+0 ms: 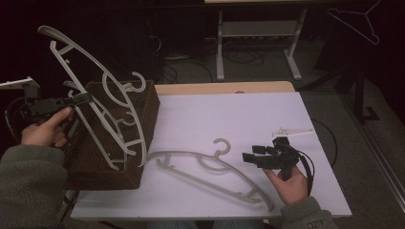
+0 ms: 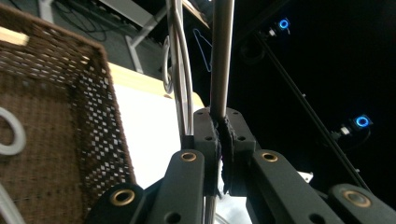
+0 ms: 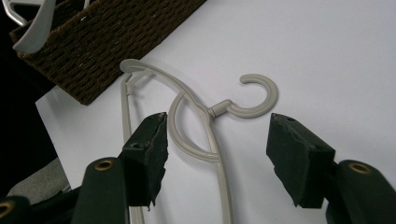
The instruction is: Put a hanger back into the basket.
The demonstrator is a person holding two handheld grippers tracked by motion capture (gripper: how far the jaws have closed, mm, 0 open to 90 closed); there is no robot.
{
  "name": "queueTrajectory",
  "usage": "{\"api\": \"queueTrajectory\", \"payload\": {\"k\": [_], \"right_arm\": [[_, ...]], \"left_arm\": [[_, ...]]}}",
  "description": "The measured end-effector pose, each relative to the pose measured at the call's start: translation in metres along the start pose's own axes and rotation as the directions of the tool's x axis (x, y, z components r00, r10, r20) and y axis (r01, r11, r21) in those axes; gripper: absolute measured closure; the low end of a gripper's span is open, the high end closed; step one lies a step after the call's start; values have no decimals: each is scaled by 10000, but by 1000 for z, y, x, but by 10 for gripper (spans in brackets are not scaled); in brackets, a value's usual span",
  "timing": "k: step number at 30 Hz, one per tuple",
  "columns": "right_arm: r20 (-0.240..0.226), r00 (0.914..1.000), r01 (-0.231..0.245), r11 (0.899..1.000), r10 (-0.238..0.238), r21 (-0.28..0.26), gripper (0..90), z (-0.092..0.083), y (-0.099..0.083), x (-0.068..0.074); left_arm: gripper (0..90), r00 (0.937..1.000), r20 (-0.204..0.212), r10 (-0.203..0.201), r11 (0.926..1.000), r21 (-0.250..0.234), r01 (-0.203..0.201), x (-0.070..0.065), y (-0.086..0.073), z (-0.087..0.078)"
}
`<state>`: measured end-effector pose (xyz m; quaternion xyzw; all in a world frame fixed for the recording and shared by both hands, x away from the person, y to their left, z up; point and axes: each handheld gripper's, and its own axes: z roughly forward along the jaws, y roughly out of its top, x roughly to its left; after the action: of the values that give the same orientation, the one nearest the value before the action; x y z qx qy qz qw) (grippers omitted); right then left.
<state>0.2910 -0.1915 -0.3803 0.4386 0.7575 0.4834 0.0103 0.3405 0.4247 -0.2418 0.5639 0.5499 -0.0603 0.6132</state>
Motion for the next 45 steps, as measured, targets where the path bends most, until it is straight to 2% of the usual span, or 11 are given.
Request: {"api": "queueTrajectory", "payload": {"k": [12,23,27,33,40,43,45], "right_arm": [[117,9999,68,10000,-68,31,368,0,0,-1],[167,9998,138,9998,-140,107,365,2,0,0],[185,9997,155,9998,-158,143,365,3,0,1],[195,9997,166,9998,-168,106,364,2,-1,1],[216,9994,250,9994,-255,218,363,4,-1,2],[210,9994,274,9994,-279,216,363,5,-1,3],[219,9993,301,9993,-306,222,363,5,-1,3]], "left_arm": [[858,9992,-390,-35,9998,-173,29,12,20,-20],[858,9953,-925,-277,9994,-238,256,34,22,-29],[857,9904,-1362,-241,9995,145,263,46,18,-26],[857,9820,-1838,-438,9968,572,552,66,7,-20],[856,9711,-2313,-582,9880,1259,892,83,-5,-7],[854,9709,-2290,-702,9876,1207,999,88,-9,-3],[849,9660,-2510,-622,9865,1317,978,88,-10,-2]]}}
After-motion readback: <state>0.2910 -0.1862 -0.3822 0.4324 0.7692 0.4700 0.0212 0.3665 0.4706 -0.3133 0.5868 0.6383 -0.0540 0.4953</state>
